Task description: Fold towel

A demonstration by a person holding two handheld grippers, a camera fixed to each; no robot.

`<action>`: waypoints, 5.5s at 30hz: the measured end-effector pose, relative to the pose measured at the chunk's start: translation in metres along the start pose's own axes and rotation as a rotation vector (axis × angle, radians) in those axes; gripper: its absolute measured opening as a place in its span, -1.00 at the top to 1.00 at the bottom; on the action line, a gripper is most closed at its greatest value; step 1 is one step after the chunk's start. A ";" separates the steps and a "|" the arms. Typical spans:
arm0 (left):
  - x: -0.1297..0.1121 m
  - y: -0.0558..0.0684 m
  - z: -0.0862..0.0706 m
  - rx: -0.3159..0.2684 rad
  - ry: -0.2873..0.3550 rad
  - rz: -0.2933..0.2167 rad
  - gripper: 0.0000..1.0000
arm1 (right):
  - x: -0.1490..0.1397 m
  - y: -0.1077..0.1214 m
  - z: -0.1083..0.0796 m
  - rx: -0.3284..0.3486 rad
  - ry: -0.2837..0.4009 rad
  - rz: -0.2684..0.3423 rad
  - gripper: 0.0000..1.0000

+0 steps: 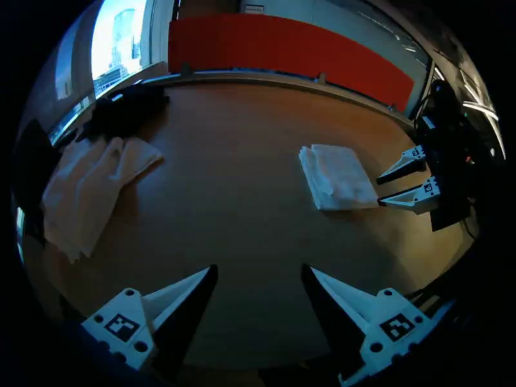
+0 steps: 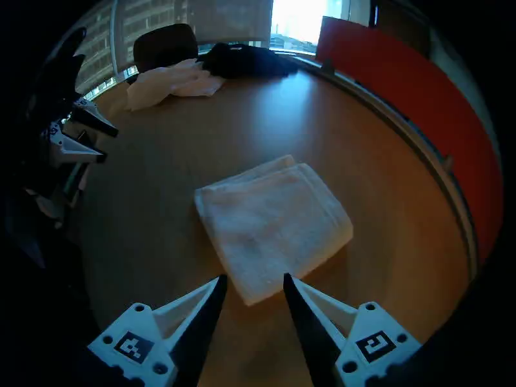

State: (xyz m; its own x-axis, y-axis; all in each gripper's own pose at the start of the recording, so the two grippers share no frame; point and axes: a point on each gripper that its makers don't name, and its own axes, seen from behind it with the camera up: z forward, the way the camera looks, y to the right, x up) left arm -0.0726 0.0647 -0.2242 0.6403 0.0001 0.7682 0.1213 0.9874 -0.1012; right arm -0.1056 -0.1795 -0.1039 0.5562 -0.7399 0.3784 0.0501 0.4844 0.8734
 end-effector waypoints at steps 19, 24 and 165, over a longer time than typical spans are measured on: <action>-0.002 0.001 0.000 -0.004 -0.004 0.008 -0.91 | -0.033 -0.002 0.010 -0.019 -0.039 0.068 -0.04; -0.002 0.002 -0.001 -0.006 -0.004 0.011 -0.91 | -0.032 -0.005 0.011 -0.013 -0.031 0.084 0.23; 0.039 0.078 0.012 -0.089 0.023 0.196 -0.91 | -0.259 0.224 -0.247 -0.418 -0.179 0.362 0.93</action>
State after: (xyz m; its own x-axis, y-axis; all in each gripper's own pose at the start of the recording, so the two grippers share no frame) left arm -0.0471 0.1440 -0.1946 0.6756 0.1860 0.7134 0.0590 0.9509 -0.3037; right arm -0.0334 0.2364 -0.0817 0.4521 -0.5425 0.7081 0.2263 0.8376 0.4972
